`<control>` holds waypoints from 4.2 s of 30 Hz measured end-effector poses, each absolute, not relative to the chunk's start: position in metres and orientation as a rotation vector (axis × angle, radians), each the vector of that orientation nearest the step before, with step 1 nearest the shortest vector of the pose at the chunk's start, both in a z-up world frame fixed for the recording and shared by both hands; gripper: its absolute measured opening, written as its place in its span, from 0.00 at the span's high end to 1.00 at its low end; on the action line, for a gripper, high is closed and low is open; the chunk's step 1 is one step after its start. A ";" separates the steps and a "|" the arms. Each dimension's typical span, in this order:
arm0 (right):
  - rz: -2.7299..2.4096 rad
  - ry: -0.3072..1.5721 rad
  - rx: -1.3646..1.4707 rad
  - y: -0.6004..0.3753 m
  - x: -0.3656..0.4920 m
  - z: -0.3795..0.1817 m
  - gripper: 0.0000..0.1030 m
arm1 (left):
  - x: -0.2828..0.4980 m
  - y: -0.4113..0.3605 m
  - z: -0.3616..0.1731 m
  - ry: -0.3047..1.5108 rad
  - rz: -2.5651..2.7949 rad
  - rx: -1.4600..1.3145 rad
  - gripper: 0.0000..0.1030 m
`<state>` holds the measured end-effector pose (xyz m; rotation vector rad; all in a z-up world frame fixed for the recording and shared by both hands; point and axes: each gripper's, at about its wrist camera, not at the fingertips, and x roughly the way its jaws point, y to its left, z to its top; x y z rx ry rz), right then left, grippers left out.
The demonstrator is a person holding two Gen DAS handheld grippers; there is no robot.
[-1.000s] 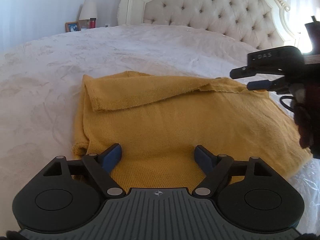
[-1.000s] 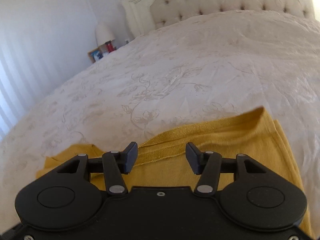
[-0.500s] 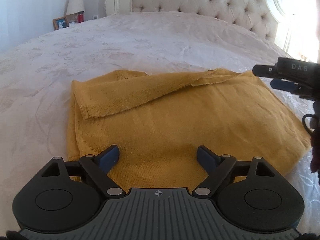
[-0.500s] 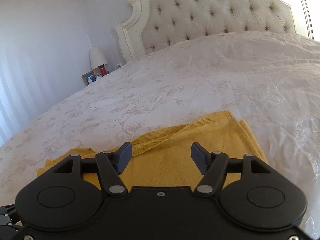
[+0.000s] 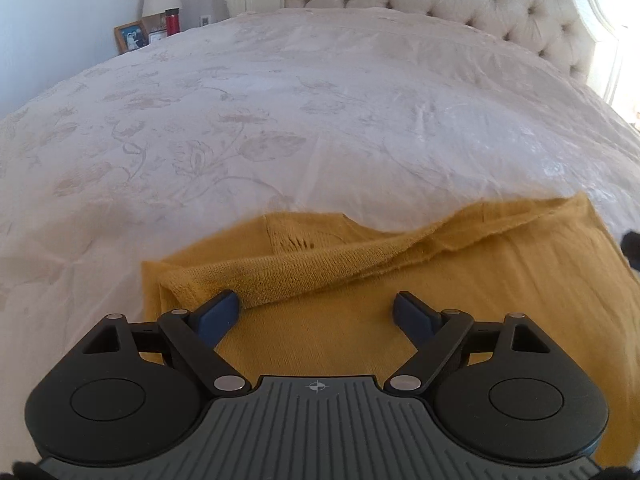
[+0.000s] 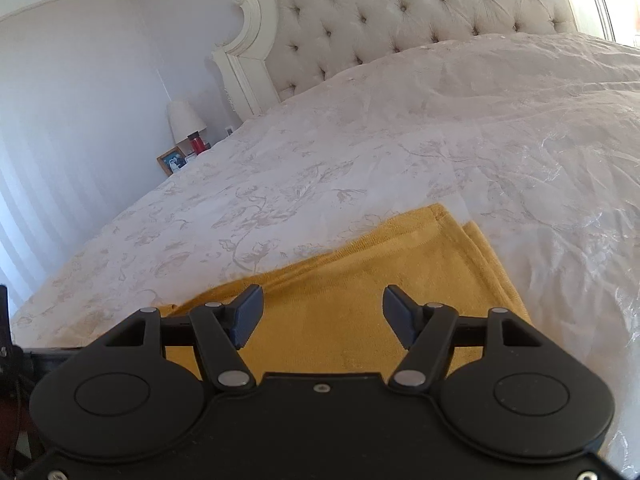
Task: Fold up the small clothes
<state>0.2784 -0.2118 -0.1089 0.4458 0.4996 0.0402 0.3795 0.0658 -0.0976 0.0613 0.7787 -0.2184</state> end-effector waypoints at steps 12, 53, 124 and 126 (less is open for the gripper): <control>0.048 0.660 0.380 -0.213 0.291 -0.124 0.27 | 0.392 0.070 -0.086 0.811 -0.167 -0.007 0.17; -0.044 0.589 0.330 -0.236 0.283 -0.110 0.25 | 0.203 0.145 -0.120 0.699 -0.077 -0.125 0.12; 0.053 0.791 0.610 -0.305 0.225 -0.141 0.08 | 0.186 0.157 -0.130 0.569 -0.068 -0.242 0.10; 0.087 0.785 0.650 -0.312 0.235 -0.144 0.08 | 0.186 0.157 -0.130 0.570 -0.068 -0.242 0.10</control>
